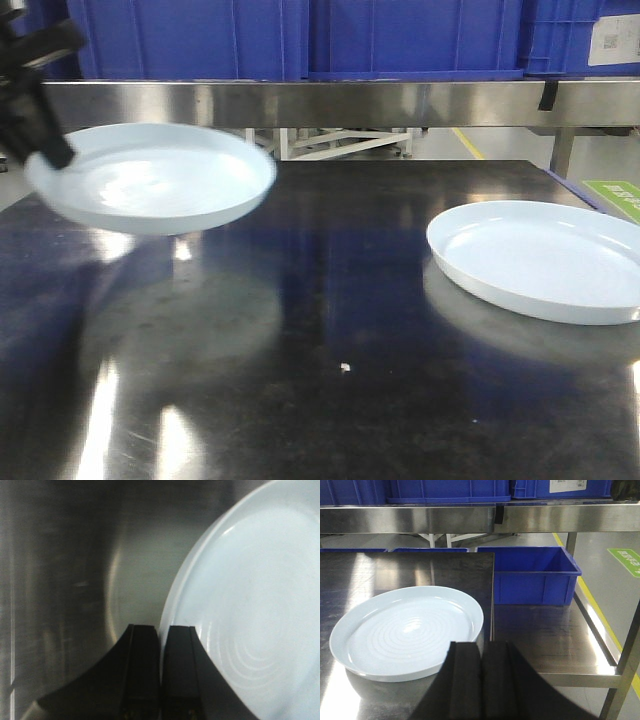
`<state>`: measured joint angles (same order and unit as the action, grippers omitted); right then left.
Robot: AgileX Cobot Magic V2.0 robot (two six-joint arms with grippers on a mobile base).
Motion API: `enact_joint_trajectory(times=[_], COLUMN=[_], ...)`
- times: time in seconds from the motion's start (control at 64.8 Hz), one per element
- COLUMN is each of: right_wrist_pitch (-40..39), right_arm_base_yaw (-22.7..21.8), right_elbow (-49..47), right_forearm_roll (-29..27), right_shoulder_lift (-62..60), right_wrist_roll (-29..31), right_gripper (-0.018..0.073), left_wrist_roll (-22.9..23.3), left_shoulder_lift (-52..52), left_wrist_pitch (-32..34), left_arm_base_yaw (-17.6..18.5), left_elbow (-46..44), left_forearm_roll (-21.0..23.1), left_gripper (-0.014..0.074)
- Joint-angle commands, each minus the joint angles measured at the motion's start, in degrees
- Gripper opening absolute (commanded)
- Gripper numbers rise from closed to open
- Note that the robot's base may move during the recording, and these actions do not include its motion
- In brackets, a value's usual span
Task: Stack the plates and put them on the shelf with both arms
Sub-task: 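Grasp the plate nearest the left gripper and carry it toward the table center, then lower the plate at the table center, open the left gripper, withdraw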
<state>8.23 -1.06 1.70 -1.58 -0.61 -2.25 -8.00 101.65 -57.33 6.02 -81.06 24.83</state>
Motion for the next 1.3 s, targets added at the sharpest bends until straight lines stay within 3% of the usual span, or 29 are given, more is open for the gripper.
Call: enact_joint_trajectory(times=[0.0,0.185,0.324,0.448,0.648,0.741,0.895,1.034,1.127,1.281], right_wrist_pitch=[-5.04,-5.04,-5.04,-5.04,-5.04,-5.04,-5.04,-5.04,-5.04,-5.04], right_arm_base_yaw=[-0.29,-0.29,-0.29,-0.29,-0.29,-0.29,-0.29,-0.29,-0.29,-0.29], right_elbow=[0.01,0.01,0.01,0.01,0.01,0.01,0.01,0.01,0.01,0.01], right_forearm_roll=[0.5,0.5,0.5,0.5,0.5,0.5,0.5,0.5,0.5,0.5], right_shoulder_lift=[-1.09,-1.09,-1.09,-1.09,-1.09,-1.09,-1.09,-1.09,-1.09,-1.09], right_wrist_roll=[0.18,0.18,0.18,0.18,0.18,0.18,0.18,0.18,0.18,0.18], right_gripper=[0.0049,0.0049,0.0049,0.0049,0.0049,0.0049,0.0049,0.0049,0.0049,0.0049], left_wrist_roll=[0.12,0.12,0.66,0.66,0.66,0.42,0.28,0.28,0.28,0.28], left_shoulder_lift=[-1.87,2.05,4.34,4.45,3.71,2.12,-2.88,-9.67,-14.85,-24.0], left_wrist_pitch=[3.47,6.49,7.13,8.97,7.97,7.87,8.18,14.81,23.56,36.29], left_arm_base_yaw=[4.24,10.9,13.22,13.34,13.34,13.34,13.34,13.34,13.34,13.34], left_elbow=[-1.69,-1.79,-1.79,-1.79,-1.79,-1.79,-0.69,4.8,11.07,21.86], left_forearm_roll=[3.23,3.48,3.48,3.38,2.43,1.7,-3.37,-7.71,-10.96,-18.2], left_gripper=[0.0083,0.0083,0.0083,0.0115,0.0291,0.0297,0.0273,0.0169,0.0077,0.0085])
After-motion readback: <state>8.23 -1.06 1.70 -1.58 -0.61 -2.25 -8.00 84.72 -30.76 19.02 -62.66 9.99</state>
